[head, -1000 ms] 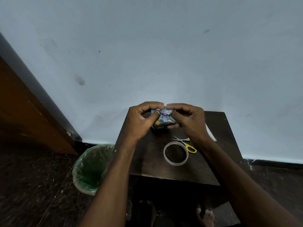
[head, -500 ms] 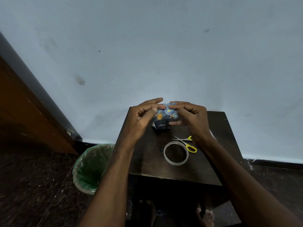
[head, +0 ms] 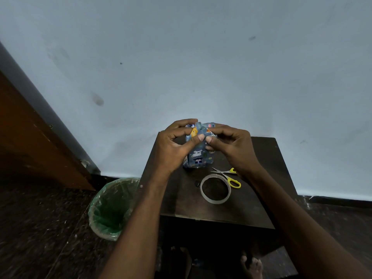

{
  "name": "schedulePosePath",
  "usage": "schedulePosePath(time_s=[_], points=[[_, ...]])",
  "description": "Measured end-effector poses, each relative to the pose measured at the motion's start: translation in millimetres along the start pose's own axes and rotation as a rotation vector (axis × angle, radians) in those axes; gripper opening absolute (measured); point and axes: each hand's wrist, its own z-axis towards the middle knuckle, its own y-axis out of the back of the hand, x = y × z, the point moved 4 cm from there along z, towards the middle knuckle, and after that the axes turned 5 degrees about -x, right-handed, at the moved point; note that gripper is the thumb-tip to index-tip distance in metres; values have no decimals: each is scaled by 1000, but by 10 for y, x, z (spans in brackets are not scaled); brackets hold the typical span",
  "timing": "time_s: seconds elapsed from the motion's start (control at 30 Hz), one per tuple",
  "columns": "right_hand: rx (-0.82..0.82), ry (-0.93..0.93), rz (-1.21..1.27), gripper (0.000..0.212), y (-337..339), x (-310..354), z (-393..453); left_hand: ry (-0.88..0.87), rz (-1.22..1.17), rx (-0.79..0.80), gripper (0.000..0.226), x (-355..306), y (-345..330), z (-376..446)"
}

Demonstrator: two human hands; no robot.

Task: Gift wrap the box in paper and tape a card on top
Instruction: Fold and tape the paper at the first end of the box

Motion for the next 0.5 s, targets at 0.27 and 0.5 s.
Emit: schedulePosePath(time_s=[0.27, 0.5], points=[[-162, -83, 79, 8, -53, -32, -58, -4, 19, -41, 8, 7, -41, 1], [-200, -185, 181, 17, -80, -57, -87, 44, -5, -63, 13, -6, -53, -1]])
